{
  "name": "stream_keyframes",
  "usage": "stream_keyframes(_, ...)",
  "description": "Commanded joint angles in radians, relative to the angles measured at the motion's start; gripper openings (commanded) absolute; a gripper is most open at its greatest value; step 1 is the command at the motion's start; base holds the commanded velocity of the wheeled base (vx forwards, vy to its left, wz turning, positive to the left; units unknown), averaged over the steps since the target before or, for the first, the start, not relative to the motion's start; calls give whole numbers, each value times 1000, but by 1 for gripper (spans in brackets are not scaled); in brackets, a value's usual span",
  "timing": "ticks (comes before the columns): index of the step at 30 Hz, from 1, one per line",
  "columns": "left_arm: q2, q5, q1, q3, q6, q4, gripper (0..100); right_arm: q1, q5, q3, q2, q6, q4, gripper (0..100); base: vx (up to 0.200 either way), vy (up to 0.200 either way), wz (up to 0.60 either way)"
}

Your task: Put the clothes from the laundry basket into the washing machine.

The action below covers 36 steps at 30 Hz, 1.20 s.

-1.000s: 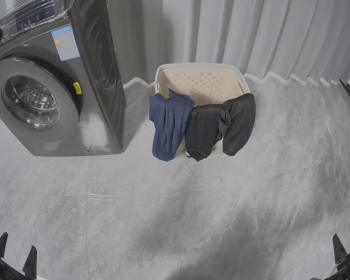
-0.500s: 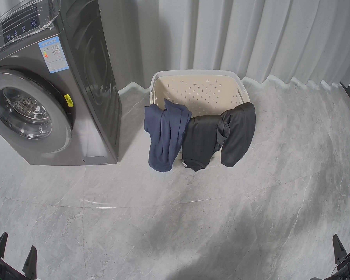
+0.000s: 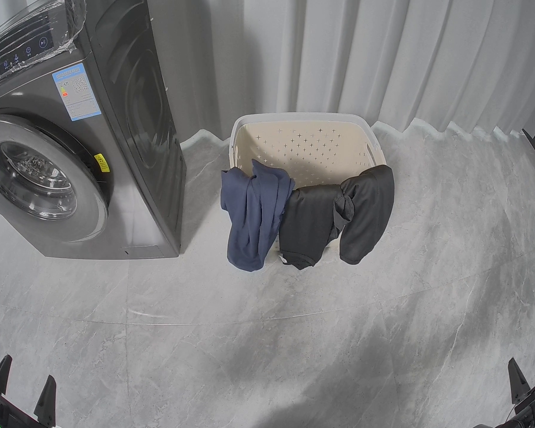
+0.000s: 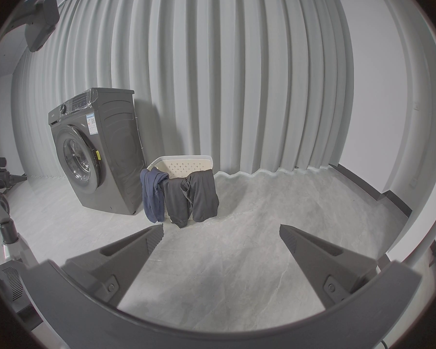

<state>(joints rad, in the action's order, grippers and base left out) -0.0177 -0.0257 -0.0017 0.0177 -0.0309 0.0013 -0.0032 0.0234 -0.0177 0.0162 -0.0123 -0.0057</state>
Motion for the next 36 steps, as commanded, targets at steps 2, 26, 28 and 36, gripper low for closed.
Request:
stream_keyframes(2, 15, 0, 0, -16, 0, -1, 100, 0, 1, 18, -15, -1, 0, 100, 0, -200, 0)
stream_keyframes(26, 15, 0, 0, -16, 0, -1, 100, 0, 1, 18, -15, -1, 0, 100, 67, -33, 0)
stream_keyframes(28, 15, 0, 0, -16, 0, -1, 100, 0, 1, 18, -15, -1, 0, 100, 100, 0, 0)
stream_keyframes(36, 15, 0, 0, -16, 0, 0, 100, 0, 1, 18, -15, -1, 0, 100, 0, 0, 0)
